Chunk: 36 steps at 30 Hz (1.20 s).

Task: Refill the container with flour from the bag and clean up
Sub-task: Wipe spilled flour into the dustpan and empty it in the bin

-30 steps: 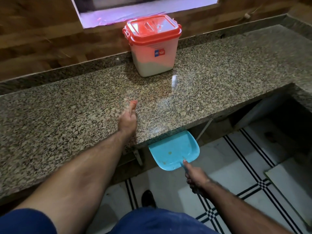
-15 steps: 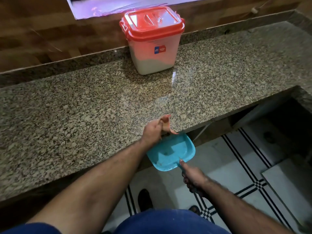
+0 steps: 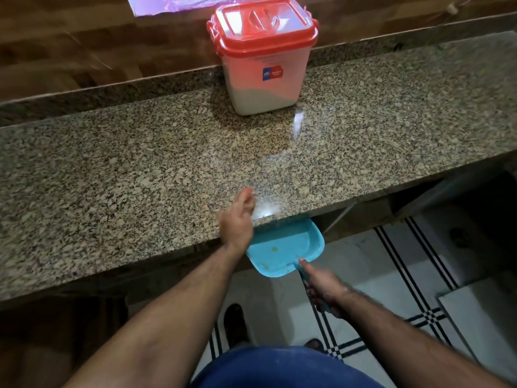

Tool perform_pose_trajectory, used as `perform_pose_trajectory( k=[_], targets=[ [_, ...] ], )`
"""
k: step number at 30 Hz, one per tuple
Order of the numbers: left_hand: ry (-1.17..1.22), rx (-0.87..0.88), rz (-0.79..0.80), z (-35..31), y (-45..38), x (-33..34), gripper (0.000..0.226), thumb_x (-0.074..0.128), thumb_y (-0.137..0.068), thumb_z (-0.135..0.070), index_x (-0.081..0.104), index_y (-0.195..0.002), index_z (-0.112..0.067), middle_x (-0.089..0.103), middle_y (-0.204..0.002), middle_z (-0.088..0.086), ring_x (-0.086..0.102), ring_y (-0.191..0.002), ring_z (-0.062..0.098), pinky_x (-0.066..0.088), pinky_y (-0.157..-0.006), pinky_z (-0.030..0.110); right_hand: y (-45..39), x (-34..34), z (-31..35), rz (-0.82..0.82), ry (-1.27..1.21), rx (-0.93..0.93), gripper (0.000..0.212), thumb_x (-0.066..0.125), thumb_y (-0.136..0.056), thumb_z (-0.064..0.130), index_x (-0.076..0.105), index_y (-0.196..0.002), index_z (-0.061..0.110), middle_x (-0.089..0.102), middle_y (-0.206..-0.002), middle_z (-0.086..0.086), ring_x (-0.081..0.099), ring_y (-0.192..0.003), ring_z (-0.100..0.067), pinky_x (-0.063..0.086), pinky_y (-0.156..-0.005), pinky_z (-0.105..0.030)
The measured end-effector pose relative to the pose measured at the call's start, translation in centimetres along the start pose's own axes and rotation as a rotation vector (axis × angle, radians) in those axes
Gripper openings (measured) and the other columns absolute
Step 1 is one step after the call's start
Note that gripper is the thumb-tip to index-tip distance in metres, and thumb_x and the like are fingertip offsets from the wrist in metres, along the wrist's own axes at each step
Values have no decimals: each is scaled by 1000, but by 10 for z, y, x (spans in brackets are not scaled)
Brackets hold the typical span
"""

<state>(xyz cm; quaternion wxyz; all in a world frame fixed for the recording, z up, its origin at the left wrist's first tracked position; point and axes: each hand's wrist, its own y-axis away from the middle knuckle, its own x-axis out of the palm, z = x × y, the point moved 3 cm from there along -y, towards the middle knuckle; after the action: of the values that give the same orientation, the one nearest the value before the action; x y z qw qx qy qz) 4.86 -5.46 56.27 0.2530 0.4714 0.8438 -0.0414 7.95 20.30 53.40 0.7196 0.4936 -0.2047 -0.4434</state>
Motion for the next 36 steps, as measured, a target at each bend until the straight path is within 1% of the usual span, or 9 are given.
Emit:
perform_pose_trajectory(
  k=[2,5,11,16,20,24,30,33,36],
  targets=[
    [238,-5,305,-34,2,26,35,54,-113,-33,62,-146,-41,76,-131,-9,76,-91,-2,61,-68,15,-5,-2,1,15,-4,2,58,54,-93,79,53,-76,23,40,-56,3,26,-48,-14,22,-50,-30],
    [342,-181,446,-58,-12,41,30,51,-114,-31,71,-135,-37,80,-120,1,71,-70,1,57,-58,23,-8,-9,1,21,2,-4,60,55,-91,80,61,-98,20,41,-58,4,28,-50,-13,23,-50,-30],
    [451,-23,146,-55,-28,0,41,52,-112,-30,59,-150,-45,72,-134,-13,78,-102,19,68,-77,36,-9,-32,-3,-24,-4,-11,61,52,-93,80,51,-71,23,43,-56,3,30,-45,-14,25,-46,-27],
    [-64,-21,-153,-10,-16,0,43,42,-114,-43,43,-154,-60,71,-116,-13,60,-85,13,60,-73,38,-8,-43,-4,-43,-51,-5,61,51,-95,78,48,-67,24,42,-56,3,28,-45,-14,24,-46,-27],
    [-27,246,306,-40,-1,69,33,46,-116,-36,71,-138,-36,76,-131,-2,69,-117,8,57,-108,46,-7,-46,-6,-62,-69,6,62,53,-95,77,49,-69,21,42,-55,2,28,-43,-13,24,-43,-24],
    [300,-156,523,-85,-32,72,35,49,-114,-30,65,-145,-33,74,-130,-5,71,-86,7,59,-67,30,-6,-57,-9,-81,-80,12,63,53,-93,80,51,-70,22,43,-57,3,31,-44,-14,25,-45,-26],
    [322,-38,127,-78,-58,22,48,49,-111,-34,48,-156,-49,62,-148,-18,73,-94,18,62,-76,39,-17,-86,-8,-97,-87,-3,63,54,-94,79,51,-70,21,42,-57,1,31,-44,-14,26,-45,-26],
    [-173,59,-14,-54,-28,38,43,43,-113,-42,47,-155,-49,72,-116,-15,67,-80,10,53,-66,25,-24,-101,-7,-68,-61,-1,63,56,-90,82,51,-69,23,42,-58,2,30,-45,-14,25,-46,-27],
    [-151,123,87,-60,3,98,36,41,-114,-38,58,-146,-43,78,-103,-13,72,-87,4,45,-64,15,-30,-116,-3,-15,-23,3,63,55,-88,84,50,-68,24,42,-58,3,29,-45,-15,24,-48,-27]
  ],
)
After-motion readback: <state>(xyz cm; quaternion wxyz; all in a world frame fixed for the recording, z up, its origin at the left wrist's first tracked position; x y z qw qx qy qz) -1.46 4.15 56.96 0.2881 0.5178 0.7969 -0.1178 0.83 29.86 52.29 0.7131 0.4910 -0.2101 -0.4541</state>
